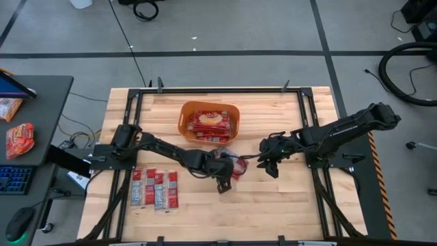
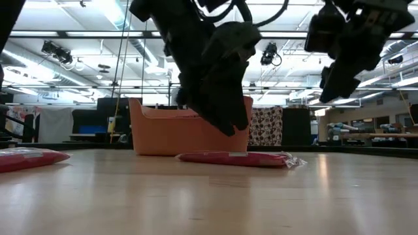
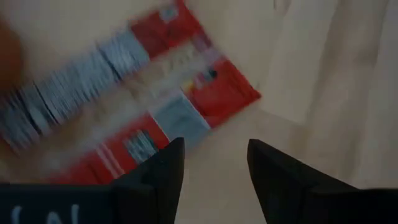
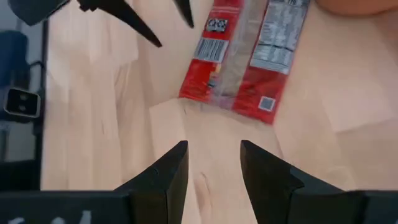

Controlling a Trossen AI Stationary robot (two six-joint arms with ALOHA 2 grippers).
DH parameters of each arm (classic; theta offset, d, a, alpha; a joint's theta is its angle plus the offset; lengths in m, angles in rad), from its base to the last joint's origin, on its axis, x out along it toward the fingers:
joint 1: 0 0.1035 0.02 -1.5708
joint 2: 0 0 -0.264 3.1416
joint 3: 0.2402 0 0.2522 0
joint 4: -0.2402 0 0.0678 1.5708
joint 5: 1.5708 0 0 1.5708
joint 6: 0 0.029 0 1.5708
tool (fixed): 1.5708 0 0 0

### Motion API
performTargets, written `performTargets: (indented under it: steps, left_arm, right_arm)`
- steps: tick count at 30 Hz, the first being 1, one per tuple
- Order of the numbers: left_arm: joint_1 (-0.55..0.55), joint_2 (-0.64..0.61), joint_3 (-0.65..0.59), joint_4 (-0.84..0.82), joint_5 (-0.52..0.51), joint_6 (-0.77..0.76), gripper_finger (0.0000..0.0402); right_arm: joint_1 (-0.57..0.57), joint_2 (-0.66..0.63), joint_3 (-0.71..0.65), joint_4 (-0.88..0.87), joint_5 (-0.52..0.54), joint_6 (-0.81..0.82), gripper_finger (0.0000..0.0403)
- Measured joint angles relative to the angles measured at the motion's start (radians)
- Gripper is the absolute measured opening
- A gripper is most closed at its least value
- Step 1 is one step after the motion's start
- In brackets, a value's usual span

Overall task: Sort popcorn bags into baskets
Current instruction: Put the red popcorn bag into the orange bin

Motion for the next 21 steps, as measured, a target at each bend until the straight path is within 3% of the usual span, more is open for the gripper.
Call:
performTargets:
  steps: [6,11,21]
  left_arm:
    - [-0.018,0.006,0.001,-0.022,-0.148,0.408,0.018]
    - [-0.017,0.016,0.0,-0.009,-0.148,0.638,0.018]
    - [-0.018,0.076,0.001,0.045,-0.143,0.797,0.018]
  right_arm:
    - [-0.013,0.0,-0.029,0.019,-0.012,0.06,0.0157]
    - [-0.011,0.003,-0.03,0.048,0.044,0.051,0.0158]
    - [-0.011,0.003,-0.03,0.088,0.049,0.144,0.0158]
